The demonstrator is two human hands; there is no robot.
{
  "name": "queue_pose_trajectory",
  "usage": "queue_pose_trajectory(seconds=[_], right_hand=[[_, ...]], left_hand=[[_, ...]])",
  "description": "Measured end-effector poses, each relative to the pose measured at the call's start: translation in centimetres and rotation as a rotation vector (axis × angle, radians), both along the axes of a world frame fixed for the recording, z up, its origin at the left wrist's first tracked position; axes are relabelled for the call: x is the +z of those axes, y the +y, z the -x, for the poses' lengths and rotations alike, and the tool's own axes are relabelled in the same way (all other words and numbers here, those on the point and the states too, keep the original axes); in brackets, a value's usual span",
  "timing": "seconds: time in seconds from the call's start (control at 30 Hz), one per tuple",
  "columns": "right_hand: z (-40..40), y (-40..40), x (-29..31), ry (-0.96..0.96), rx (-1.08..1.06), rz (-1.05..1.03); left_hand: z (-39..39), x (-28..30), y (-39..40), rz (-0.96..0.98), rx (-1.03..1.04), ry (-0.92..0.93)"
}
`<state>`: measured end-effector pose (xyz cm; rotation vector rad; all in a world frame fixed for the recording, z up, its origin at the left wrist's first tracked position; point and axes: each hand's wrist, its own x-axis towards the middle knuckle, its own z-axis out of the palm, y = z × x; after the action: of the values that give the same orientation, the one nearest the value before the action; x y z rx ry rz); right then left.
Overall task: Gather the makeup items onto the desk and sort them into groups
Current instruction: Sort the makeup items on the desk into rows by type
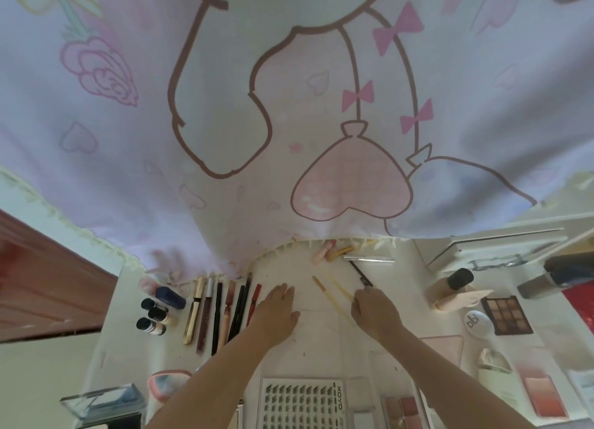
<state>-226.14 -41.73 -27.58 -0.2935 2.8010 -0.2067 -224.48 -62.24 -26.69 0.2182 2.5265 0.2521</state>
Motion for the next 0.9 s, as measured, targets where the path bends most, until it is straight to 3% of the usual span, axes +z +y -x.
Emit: queue_pose_trajectory(seconds=[0.2,0.43,0.67,0.73,0.83,0.9], right_hand=[[0.1,-0.9,6.2,0.026,0.273,0.399],[1.1,-0.1,13.3,0.016,0.306,0.466],[2.6,-0.4,17.0,0.071,0.302,0.552],[2.9,-0.8,16.8,0.052,0.253,0.619],[3.5,-2.1,15.3,-0.081,0.057,0.878],[4.2,-2.9,13.2,-0.170,-0.044,0.902]], left_hand=[[0.8,4.5,-0.3,-0.108,-0.115,0.339],[1.5,10.5,-2.4,-0.195,-0.158,0.539],[2.0,14.3,-3.7,-0.220,-0.130,0.569],[1.6,14.2,-3.8,-0.219,-0.126,0.505],[0.7,12.6,-4.0,-0.296,-0.026,0.349],[0.2,10.9,-3.9,-0.339,0.080,0.279]])
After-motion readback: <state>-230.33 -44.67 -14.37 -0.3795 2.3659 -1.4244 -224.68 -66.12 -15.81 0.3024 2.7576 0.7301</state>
